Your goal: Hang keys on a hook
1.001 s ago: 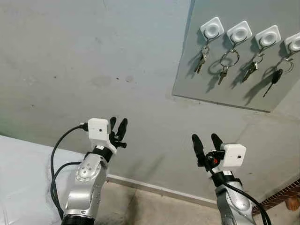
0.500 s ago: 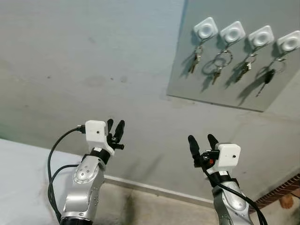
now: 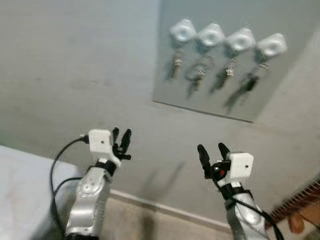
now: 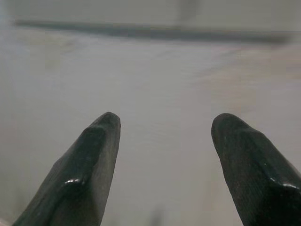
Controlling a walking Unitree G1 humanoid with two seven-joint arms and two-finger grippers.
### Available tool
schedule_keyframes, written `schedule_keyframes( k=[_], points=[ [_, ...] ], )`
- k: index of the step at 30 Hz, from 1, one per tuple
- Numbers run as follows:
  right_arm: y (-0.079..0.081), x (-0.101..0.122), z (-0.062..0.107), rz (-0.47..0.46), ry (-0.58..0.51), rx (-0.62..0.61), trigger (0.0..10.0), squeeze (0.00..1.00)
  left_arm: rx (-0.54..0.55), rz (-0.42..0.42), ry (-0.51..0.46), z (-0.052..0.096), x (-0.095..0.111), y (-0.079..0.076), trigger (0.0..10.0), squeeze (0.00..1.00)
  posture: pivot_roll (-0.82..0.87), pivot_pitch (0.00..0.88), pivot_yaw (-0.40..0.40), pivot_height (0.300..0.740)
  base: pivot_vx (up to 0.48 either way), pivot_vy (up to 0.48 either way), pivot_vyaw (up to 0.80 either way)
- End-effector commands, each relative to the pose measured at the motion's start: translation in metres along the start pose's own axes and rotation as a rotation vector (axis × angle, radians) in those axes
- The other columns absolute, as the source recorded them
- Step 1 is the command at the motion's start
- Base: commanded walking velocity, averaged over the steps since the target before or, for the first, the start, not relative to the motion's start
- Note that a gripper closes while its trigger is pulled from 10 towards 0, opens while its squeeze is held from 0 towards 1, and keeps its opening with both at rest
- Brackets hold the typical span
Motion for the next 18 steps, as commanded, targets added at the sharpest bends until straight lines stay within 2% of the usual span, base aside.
schedule_keyframes(
  k=[1,7,9,13,16,18],
  points=[
    [0.007,0.002,-0.001,-0.016,-0.006,0.013,10.0,0.00,0.024,-0.025,-0.009,0.001,0.005,0.011,10.0,0.00,0.07,0.000,-0.040,0.740,0.000,0.000,0.00],
    [0.002,-0.009,0.000,-0.009,0.028,0.013,10.0,0.00,0.026,-0.054,0.026,0.003,-0.008,0.014,10.0,0.00,0.06,0.000,-0.039,0.740,0.000,0.000,0.00],
    [-0.002,-0.020,0.002,-0.003,0.062,0.009,10.0,0.00,0.033,-0.074,0.056,0.005,-0.020,0.018,10.0,0.00,0.06,0.000,-0.039,0.740,0.000,0.000,0.00],
    [-0.018,-0.058,0.009,0.022,0.186,-0.011,10.0,0.00,0.063,-0.108,0.155,0.013,-0.054,0.030,10.0,0.00,0.06,0.000,-0.040,0.740,0.000,0.000,0.00],
    [-0.026,-0.079,0.013,0.034,0.257,-0.025,10.0,0.00,0.081,-0.118,0.211,0.017,-0.073,0.037,10.0,0.00,0.06,0.000,-0.037,0.740,0.000,0.000,0.00],
    [-0.028,-0.089,0.015,0.042,0.297,-0.025,10.0,0.00,0.089,-0.157,0.227,0.019,-0.080,0.041,10.0,0.00,0.06,0.000,-0.037,0.740,0.000,0.000,0.00]
  ],
)
Point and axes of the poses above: a point about 5 cm out from each wrist's last joint towards the gripper, its own z axis pointing back from the gripper into the wrist, its own x axis along the axis of the wrist's last joint, y = z × x, the point moved 6 cm from there along -z, pointing out of the wrist towards the gripper, and after that the axes turned 1 degree about z, right-handed, at the moved point
